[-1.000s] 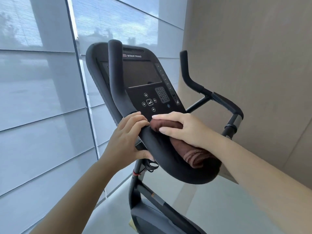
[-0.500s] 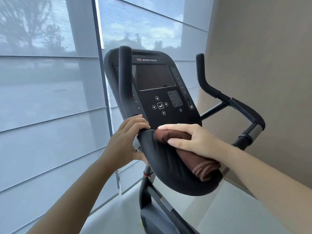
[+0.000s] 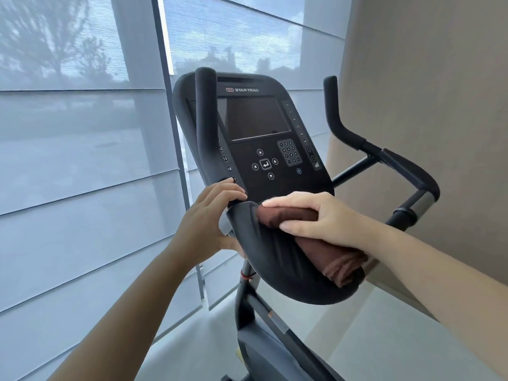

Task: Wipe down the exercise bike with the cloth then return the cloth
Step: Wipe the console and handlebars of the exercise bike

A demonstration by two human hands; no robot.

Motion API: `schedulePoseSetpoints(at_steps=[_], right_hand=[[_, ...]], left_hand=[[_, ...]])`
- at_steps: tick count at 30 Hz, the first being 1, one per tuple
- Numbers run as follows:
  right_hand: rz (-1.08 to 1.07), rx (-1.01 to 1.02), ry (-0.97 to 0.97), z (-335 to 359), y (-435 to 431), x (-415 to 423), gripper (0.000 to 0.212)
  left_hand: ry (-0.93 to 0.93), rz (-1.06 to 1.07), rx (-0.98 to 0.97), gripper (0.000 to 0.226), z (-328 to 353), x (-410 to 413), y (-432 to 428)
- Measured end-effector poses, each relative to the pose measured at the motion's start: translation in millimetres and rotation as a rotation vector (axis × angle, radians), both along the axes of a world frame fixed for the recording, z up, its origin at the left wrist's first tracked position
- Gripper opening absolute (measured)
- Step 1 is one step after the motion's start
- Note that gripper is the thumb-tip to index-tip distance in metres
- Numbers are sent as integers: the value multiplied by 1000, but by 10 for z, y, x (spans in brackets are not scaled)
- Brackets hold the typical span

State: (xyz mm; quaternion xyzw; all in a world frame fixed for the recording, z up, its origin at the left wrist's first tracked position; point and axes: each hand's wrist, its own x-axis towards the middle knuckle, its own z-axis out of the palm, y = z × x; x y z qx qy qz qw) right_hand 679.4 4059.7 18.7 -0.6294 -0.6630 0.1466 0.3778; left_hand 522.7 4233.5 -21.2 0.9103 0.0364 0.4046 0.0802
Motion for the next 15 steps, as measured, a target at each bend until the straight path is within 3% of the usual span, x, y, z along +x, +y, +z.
schedulePoseSetpoints(at_steps=[5, 11, 15], right_hand=[[-81, -13, -252, -117, -549, 81, 41], [-236, 182, -200, -7, 39, -352, 38], [-328, 151, -196, -38, 16, -443, 37]], left_hand=[[-13, 9, 23, 81, -58, 18, 35], [-38, -54, 13, 86, -37, 44, 52], [-18, -80, 120, 84, -23, 34, 91]])
